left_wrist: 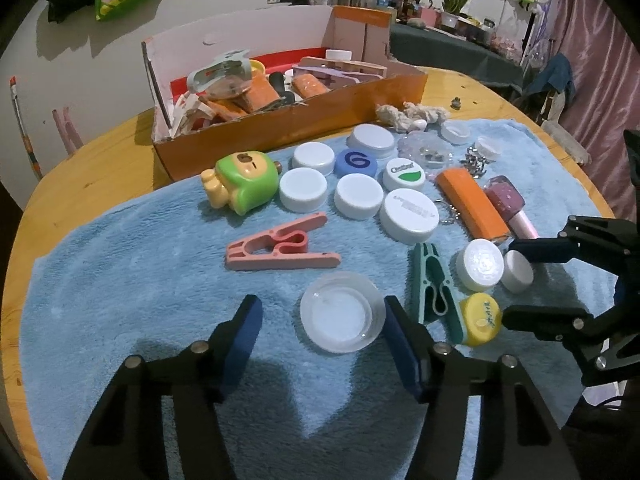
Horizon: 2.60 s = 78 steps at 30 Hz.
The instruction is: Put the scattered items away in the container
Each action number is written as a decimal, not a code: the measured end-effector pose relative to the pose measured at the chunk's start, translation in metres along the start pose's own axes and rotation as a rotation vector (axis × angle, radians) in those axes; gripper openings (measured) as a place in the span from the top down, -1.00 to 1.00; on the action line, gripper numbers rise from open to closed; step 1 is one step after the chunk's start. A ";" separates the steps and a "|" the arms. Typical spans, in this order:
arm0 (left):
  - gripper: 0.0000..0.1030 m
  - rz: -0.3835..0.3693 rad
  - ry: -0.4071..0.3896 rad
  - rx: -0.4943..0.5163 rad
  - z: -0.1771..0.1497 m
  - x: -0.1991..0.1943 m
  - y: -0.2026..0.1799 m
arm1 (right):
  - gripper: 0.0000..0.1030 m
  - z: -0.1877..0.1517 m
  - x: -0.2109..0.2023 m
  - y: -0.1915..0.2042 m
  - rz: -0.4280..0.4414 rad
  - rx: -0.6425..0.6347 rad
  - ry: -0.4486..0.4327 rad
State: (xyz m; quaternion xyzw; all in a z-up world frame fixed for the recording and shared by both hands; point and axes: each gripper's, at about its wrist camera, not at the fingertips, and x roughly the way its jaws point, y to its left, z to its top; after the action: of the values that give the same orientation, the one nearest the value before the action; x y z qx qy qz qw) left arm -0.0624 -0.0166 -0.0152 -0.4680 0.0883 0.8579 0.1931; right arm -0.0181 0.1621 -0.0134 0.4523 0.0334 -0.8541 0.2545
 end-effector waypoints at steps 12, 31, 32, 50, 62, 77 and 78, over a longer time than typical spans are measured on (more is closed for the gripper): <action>0.18 -0.018 0.003 0.019 0.000 -0.002 -0.005 | -0.05 -0.001 0.000 -0.001 -0.001 -0.002 0.001; 0.18 -0.027 -0.014 -0.003 -0.002 -0.008 -0.002 | 0.44 -0.002 -0.002 -0.002 -0.081 -0.024 -0.007; 0.18 -0.028 -0.017 -0.007 -0.002 -0.008 -0.002 | 0.44 -0.001 -0.003 -0.003 -0.079 -0.023 -0.006; 0.18 -0.035 -0.092 -0.031 0.027 -0.036 0.000 | 0.44 0.029 -0.036 0.002 -0.100 -0.055 -0.072; 0.18 -0.025 -0.151 -0.037 0.057 -0.055 0.007 | 0.43 0.068 -0.051 0.004 -0.112 -0.093 -0.117; 0.18 -0.022 -0.172 -0.033 0.081 -0.058 0.014 | 0.43 0.100 -0.050 0.008 -0.102 -0.123 -0.130; 0.18 -0.022 -0.172 -0.034 0.083 -0.058 0.014 | 0.44 0.102 -0.049 0.008 -0.101 -0.124 -0.128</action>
State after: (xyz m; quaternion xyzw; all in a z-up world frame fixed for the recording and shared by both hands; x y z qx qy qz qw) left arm -0.1037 -0.0163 0.0781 -0.3966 0.0514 0.8942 0.2014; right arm -0.0689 0.1461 0.0869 0.3780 0.0928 -0.8892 0.2403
